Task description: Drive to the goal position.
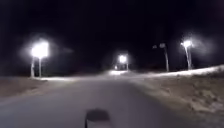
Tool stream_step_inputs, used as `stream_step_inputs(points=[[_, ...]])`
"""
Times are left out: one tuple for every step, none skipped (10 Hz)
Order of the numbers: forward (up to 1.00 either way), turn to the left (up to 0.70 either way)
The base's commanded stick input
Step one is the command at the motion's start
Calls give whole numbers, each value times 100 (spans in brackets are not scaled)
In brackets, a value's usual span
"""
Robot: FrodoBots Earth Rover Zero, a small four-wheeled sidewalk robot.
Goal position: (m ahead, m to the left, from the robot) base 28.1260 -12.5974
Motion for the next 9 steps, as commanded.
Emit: stream_step_inputs(points=[[100,0],[100,0],[100,0],[100,0],[100,0],[100,0],[100,0],[100,0],[100,0]])
